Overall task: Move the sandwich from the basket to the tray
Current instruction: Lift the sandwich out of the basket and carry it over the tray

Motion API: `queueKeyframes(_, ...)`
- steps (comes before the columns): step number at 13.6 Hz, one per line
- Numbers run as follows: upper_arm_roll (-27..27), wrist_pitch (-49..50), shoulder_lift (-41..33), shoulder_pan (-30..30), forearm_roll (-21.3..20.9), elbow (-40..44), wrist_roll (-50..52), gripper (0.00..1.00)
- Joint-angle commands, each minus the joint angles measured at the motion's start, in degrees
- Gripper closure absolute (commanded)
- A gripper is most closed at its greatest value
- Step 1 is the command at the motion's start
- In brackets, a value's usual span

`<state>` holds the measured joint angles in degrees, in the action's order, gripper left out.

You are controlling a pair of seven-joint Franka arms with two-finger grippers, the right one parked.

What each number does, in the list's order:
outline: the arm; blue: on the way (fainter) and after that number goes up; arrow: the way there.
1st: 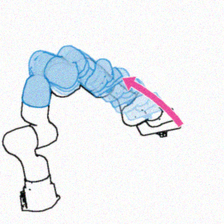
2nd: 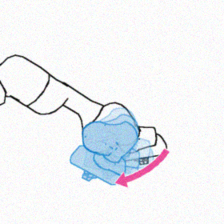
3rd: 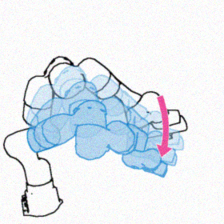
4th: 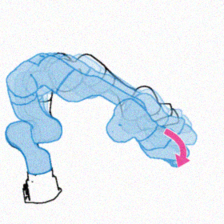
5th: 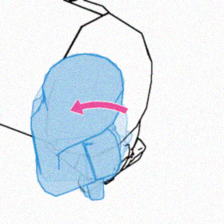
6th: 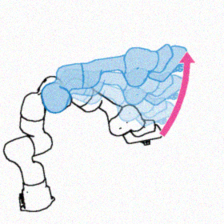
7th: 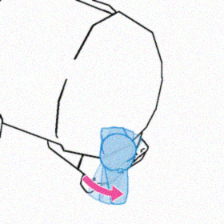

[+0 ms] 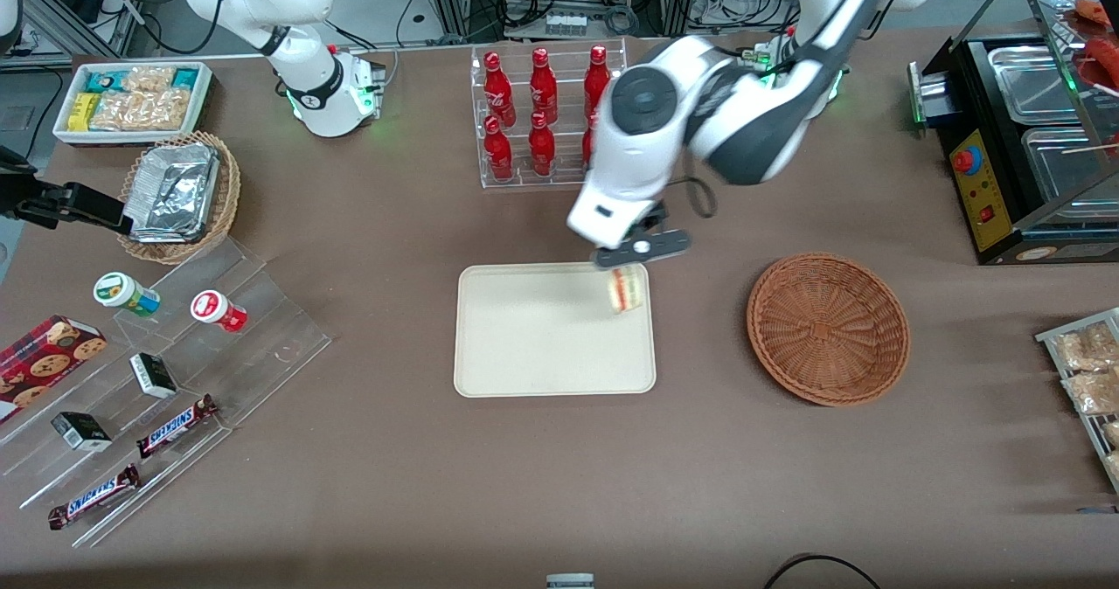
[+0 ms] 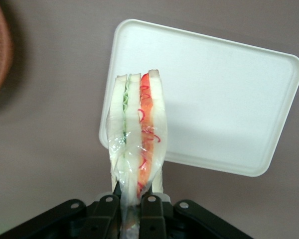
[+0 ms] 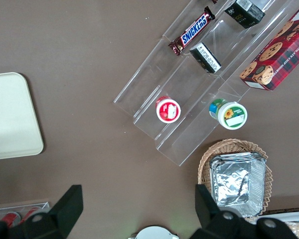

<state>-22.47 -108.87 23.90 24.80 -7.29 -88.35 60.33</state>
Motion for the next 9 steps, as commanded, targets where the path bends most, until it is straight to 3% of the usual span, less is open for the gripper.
queueKeyframes(1,0.24,-0.99,9.47,3.85,-5.7,8.52,4.17,1.0)
queueKeyframes(7,0.33,-11.35,18.54,6.67,-13.61,10.39,4.1,1.0)
queueKeyframes(9,0.33,-13.73,21.09,7.37,-18.26,10.39,3.74,1.0)
